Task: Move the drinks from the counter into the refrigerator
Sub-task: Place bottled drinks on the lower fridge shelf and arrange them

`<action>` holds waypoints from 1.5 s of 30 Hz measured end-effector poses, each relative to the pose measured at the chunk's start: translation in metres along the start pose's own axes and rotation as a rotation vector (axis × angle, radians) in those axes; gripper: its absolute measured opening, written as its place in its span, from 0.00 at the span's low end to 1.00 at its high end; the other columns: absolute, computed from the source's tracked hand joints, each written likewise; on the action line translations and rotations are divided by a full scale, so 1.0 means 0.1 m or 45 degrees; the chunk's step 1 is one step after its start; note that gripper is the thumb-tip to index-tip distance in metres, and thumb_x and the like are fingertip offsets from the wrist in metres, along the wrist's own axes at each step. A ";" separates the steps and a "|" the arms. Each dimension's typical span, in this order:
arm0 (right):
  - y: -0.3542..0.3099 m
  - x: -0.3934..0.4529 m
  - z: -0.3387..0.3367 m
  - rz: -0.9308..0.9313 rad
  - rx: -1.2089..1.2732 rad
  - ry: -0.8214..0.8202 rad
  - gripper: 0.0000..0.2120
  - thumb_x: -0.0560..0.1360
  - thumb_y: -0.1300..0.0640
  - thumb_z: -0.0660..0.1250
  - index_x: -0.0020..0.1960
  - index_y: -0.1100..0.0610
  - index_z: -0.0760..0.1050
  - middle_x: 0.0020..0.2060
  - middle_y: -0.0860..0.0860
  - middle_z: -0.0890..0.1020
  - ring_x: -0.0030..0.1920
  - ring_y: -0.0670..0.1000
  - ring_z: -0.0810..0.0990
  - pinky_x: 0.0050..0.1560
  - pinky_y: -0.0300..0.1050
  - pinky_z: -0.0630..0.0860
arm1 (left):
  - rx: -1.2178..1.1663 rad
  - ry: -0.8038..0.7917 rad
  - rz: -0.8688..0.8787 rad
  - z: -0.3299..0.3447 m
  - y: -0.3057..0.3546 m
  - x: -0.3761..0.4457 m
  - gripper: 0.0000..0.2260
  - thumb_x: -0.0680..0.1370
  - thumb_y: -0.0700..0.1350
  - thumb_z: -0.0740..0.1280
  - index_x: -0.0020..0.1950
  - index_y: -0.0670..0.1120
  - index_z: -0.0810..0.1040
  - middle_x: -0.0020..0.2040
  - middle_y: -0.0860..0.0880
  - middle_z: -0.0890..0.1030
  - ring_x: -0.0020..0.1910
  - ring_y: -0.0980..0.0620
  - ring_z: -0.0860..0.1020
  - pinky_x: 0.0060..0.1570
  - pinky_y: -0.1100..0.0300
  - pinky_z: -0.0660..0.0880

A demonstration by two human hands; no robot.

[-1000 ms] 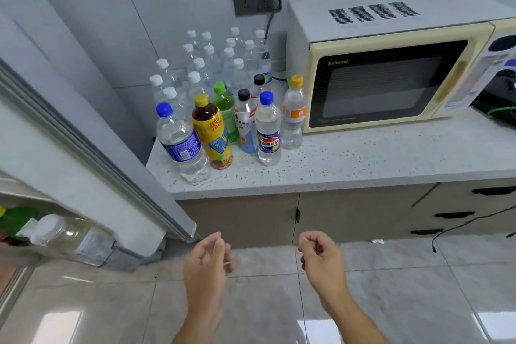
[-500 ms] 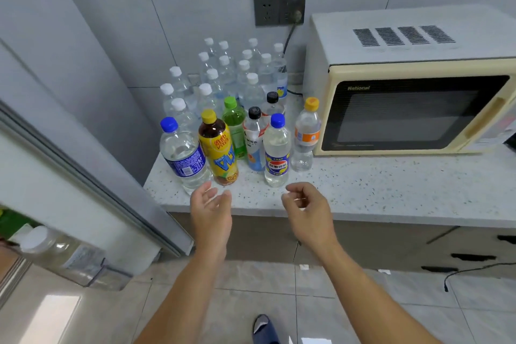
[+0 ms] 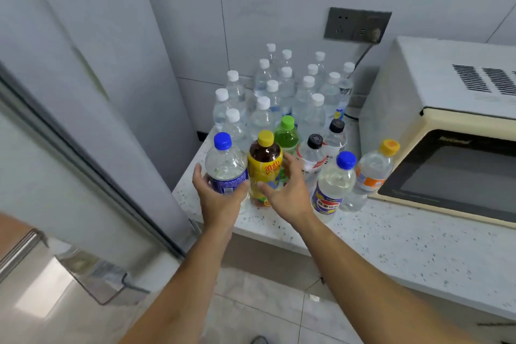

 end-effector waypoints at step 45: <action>0.37 -2.71 0.57 0.467 0.393 -0.883 0.24 0.61 0.49 0.79 0.55 0.48 0.78 0.47 0.50 0.87 0.46 0.52 0.86 0.44 0.42 0.82 | -0.440 0.123 -0.435 -2.02 -1.27 -2.86 0.45 0.51 0.61 0.84 0.62 0.41 0.79 0.52 0.38 0.85 0.51 0.40 0.84 0.45 0.57 0.80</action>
Point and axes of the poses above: each hand's wrist, its own x-axis towards the middle knuckle, its own z-axis out of the palm, y = z × x, the point moved 6 cm from there along x, towards the middle knuckle
